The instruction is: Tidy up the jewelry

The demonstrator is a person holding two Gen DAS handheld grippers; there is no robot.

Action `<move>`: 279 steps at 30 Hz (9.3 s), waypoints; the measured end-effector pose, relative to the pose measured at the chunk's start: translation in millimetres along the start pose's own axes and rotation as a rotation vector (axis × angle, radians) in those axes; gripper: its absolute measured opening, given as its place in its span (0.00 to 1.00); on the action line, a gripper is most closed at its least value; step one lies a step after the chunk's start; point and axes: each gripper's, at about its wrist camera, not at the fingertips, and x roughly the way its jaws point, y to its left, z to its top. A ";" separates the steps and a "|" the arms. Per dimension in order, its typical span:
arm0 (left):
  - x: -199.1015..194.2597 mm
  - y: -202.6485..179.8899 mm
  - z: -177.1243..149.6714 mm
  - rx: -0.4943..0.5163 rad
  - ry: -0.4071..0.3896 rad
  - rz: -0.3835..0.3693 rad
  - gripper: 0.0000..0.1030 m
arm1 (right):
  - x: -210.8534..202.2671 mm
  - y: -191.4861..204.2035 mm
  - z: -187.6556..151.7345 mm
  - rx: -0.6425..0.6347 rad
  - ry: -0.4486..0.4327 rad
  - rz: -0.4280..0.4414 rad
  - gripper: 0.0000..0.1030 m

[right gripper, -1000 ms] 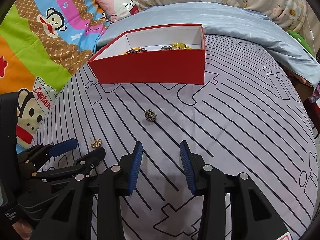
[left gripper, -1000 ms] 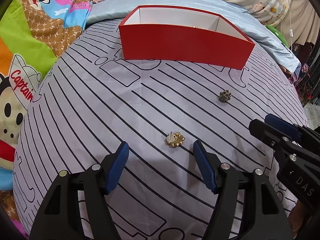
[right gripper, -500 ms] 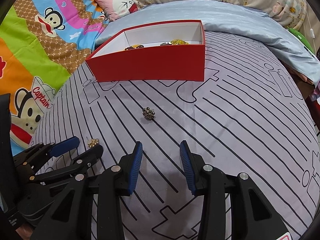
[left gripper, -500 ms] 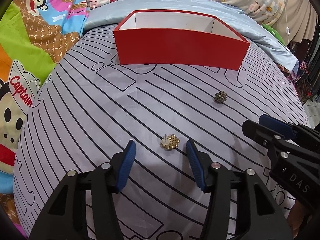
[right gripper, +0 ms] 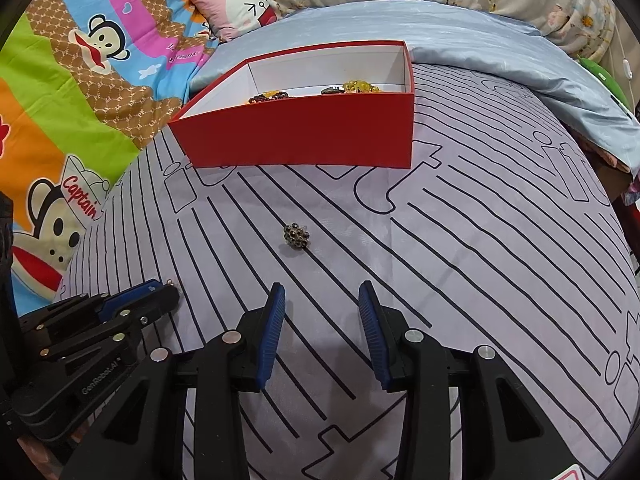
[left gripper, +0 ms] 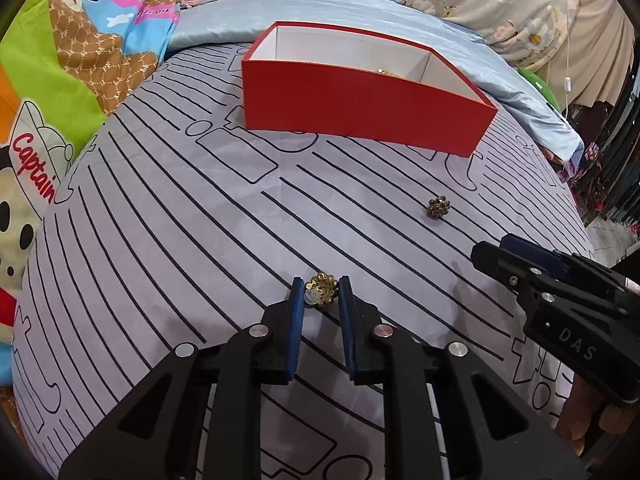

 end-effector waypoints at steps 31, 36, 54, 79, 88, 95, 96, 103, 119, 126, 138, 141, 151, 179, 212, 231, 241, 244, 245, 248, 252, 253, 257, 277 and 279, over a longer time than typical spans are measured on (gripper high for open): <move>-0.4 22.5 9.0 -0.069 0.010 -0.013 0.16 | 33.7 13.7 30.6 -0.014 0.006 0.038 0.00; -5.4 20.1 13.5 -0.069 -0.001 -0.010 0.16 | 22.9 13.8 34.5 -0.021 -0.011 0.042 0.00; -3.1 22.6 13.4 -0.071 0.008 0.001 0.16 | 39.7 19.5 40.3 -0.039 -0.006 0.035 0.27; -25.2 8.8 55.6 -0.039 -0.059 0.024 0.16 | -14.1 26.7 63.8 -0.040 -0.126 0.052 0.16; -38.0 -8.1 113.4 0.003 -0.155 0.020 0.16 | -32.6 19.5 105.9 -0.045 -0.204 0.046 0.16; -28.4 -18.5 154.8 0.013 -0.196 0.029 0.16 | -27.1 15.9 135.5 -0.043 -0.231 0.040 0.16; -25.1 -18.6 159.6 0.013 -0.196 0.032 0.16 | -24.5 14.9 140.3 -0.041 -0.231 0.040 0.16; -1.3 -19.8 184.2 0.015 -0.195 0.063 0.16 | -4.2 7.8 161.0 -0.036 -0.223 0.028 0.16; 40.1 -19.5 210.4 0.016 -0.173 0.089 0.16 | 30.0 -4.5 179.7 -0.003 -0.191 0.010 0.16; 52.2 -21.4 212.1 0.021 -0.161 0.092 0.16 | 39.5 -7.5 181.0 -0.001 -0.181 0.004 0.16; 63.8 -22.7 214.0 0.025 -0.150 0.092 0.16 | 47.1 -10.8 183.7 -0.002 -0.176 0.003 0.16; 65.3 -23.1 214.3 0.026 -0.149 0.095 0.16 | 50.1 -11.7 184.6 -0.003 -0.174 0.003 0.16; 72.6 -21.6 215.8 0.022 -0.143 0.101 0.16 | 57.4 -8.2 185.8 -0.007 -0.169 -0.008 0.16; 73.0 -15.5 210.1 -0.005 -0.141 0.147 0.44 | 59.7 -4.0 180.3 0.004 -0.168 -0.069 0.35; 17.4 -20.5 182.1 -0.023 -0.182 0.187 0.50 | 4.9 -4.3 154.9 0.037 -0.219 -0.119 0.55; -0.7 -12.3 150.0 -0.069 -0.200 0.256 0.88 | -11.5 -12.2 121.3 0.086 -0.211 -0.173 0.75; -4.6 -11.0 137.8 -0.085 -0.190 0.261 0.88 | -14.3 -7.9 113.4 0.074 -0.197 -0.188 0.75; -5.4 -11.0 136.0 -0.087 -0.190 0.263 0.88 | -15.6 -7.3 110.9 0.073 -0.196 -0.187 0.75; -5.4 -11.6 135.7 -0.086 -0.189 0.265 0.88 | -15.5 -7.2 110.9 0.072 -0.196 -0.188 0.75; -5.5 -11.5 135.0 -0.088 -0.188 0.264 0.88 | -15.5 -7.0 110.8 0.072 -0.196 -0.187 0.75; -5.8 -11.1 134.4 -0.090 -0.187 0.264 0.88 | -15.5 -6.5 109.7 0.070 -0.196 -0.190 0.75; -5.7 -10.8 134.5 -0.090 -0.186 0.263 0.88 | -15.9 -6.2 108.9 0.069 -0.196 -0.190 0.75; -5.8 -10.9 134.2 -0.093 -0.187 0.263 0.88 | -15.8 -6.5 109.3 0.069 -0.197 -0.189 0.75; -4.0 -3.8 130.6 -0.096 -0.181 0.268 0.88 | -14.8 -4.9 104.8 0.059 -0.189 -0.194 0.75; -3.9 -3.7 130.6 -0.094 -0.181 0.268 0.88 | -15.0 -5.5 103.9 0.060 -0.189 -0.193 0.75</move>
